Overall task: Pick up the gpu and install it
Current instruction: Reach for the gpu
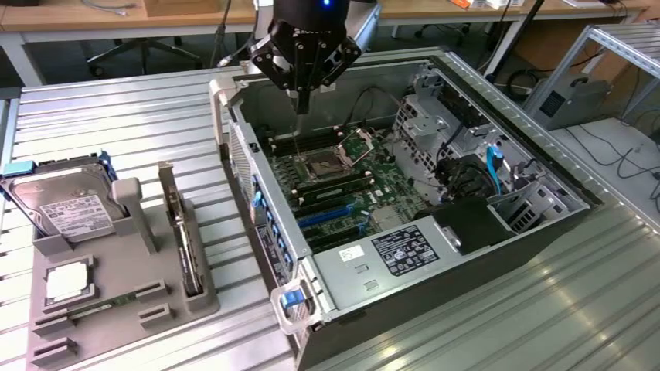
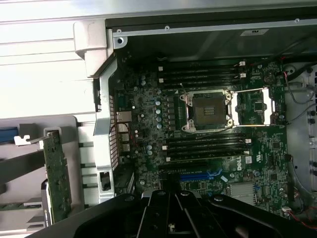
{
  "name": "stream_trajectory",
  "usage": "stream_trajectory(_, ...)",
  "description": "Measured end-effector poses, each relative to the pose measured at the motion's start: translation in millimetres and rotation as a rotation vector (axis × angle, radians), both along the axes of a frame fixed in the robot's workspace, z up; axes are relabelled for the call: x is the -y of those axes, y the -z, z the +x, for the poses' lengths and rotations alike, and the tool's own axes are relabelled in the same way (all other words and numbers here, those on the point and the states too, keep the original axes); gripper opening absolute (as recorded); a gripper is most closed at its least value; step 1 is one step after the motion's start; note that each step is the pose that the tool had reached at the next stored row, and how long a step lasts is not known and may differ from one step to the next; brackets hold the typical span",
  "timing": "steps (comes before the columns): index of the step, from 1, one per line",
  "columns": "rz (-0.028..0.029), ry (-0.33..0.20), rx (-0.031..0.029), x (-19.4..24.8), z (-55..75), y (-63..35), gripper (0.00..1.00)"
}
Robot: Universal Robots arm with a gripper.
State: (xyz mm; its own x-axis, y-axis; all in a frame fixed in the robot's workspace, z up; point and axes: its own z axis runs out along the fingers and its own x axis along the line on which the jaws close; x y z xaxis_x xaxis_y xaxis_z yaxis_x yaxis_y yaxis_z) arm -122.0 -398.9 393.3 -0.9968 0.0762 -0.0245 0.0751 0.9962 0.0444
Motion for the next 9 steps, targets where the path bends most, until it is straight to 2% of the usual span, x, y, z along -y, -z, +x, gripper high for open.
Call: stream_trajectory(9, 0.0, 0.0, 0.0, 0.0, -10.1, 0.0, 0.11)
